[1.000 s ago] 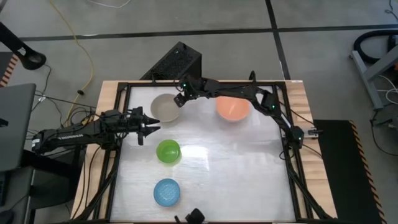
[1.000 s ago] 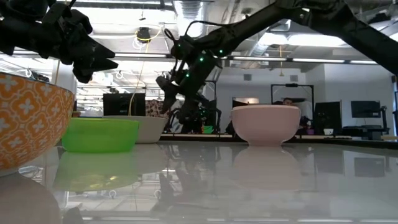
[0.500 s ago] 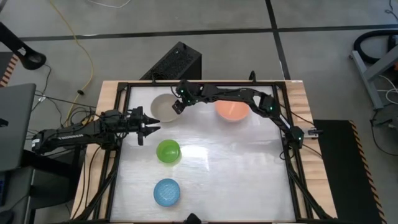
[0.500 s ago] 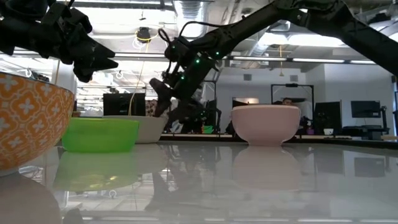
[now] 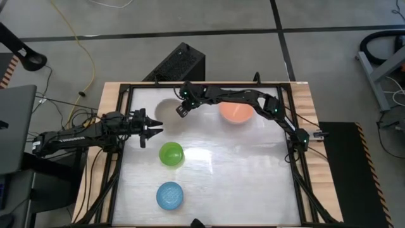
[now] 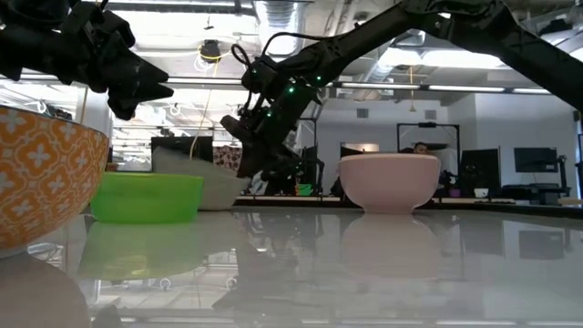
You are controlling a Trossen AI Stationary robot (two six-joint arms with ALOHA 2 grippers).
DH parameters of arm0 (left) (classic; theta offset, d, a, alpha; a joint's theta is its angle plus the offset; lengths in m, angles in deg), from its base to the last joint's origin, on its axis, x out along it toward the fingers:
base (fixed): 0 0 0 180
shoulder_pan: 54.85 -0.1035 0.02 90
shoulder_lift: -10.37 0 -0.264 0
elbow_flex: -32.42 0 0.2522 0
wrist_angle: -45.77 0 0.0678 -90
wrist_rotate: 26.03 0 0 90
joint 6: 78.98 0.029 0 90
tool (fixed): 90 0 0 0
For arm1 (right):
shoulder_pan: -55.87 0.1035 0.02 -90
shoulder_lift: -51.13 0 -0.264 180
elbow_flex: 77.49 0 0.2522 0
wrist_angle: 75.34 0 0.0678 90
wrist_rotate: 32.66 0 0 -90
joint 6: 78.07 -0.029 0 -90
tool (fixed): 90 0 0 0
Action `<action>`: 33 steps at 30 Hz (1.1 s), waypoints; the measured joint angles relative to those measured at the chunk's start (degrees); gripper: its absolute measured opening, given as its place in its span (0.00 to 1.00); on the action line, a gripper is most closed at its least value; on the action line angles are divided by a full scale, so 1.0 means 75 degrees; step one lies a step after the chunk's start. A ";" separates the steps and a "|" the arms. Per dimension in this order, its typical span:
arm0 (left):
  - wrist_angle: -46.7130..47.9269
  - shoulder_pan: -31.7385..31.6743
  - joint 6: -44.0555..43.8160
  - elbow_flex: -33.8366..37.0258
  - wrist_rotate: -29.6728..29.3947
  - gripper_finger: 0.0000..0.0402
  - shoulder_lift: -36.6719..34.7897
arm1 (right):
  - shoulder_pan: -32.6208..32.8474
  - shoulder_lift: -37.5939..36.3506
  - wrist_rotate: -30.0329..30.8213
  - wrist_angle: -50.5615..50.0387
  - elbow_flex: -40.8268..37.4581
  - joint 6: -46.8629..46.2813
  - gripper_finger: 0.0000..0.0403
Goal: Nest bowls inside each other
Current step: Stack the gray bowl on the pink bowl
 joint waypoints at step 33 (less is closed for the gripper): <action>-0.0176 0.0002 -0.0117 0.0000 0.0636 0.39 0.0000 | -0.1518 -0.6016 -0.0048 -0.3601 -0.2625 0.0366 0.00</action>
